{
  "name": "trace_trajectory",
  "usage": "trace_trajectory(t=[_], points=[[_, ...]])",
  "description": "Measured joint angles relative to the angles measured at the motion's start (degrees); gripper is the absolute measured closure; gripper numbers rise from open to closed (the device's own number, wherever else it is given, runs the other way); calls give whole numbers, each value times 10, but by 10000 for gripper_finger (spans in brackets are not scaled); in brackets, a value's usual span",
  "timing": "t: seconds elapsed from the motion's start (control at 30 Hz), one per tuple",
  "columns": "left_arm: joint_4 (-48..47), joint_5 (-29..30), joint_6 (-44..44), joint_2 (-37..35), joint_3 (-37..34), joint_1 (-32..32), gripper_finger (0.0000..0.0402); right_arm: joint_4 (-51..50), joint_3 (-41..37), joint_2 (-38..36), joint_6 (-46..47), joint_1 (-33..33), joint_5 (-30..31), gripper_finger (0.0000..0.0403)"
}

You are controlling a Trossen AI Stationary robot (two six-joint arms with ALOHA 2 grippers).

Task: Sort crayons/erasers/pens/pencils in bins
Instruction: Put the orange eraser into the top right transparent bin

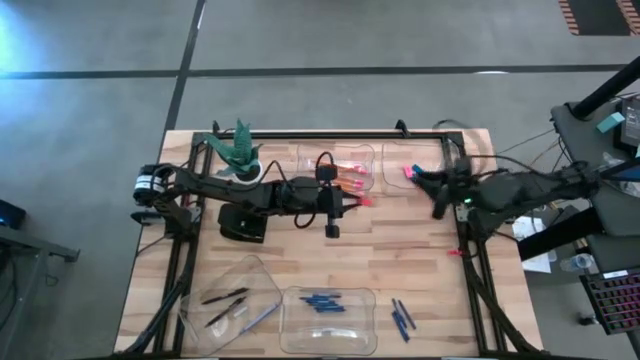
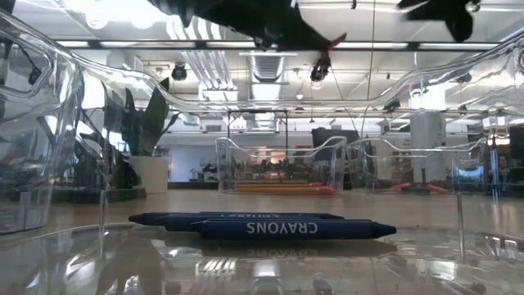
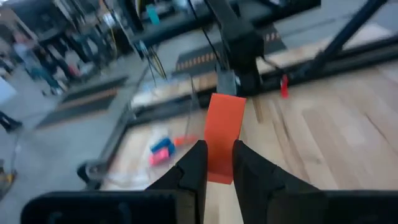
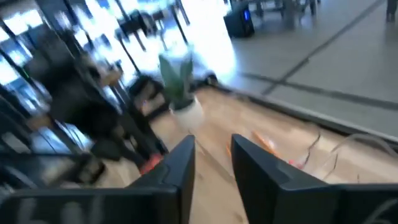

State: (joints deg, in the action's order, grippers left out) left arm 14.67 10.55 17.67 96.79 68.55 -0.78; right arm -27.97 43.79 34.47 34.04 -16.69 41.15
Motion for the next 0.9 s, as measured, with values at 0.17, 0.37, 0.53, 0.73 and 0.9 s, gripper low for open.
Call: trace_trajectory(t=[0.17, 0.37, 0.53, 0.73, 0.9], points=[[54, 5, 29, 0, -1, -1, 354, 4, 11, 57, 33, 26, -66, 249], [74, 64, 66, 0, -3, -5, 354, 14, 45, 101, 93, 81, -208, 192], [73, 145, 94, 0, -5, -15, 354, 5, 86, 135, 98, 121, -264, 156], [76, 177, 125, 0, -3, -20, 354, 8, 139, 181, 109, 145, -268, 134], [91, 202, 133, 0, -3, -21, 354, 8, 165, 219, 109, 160, -282, 137]])
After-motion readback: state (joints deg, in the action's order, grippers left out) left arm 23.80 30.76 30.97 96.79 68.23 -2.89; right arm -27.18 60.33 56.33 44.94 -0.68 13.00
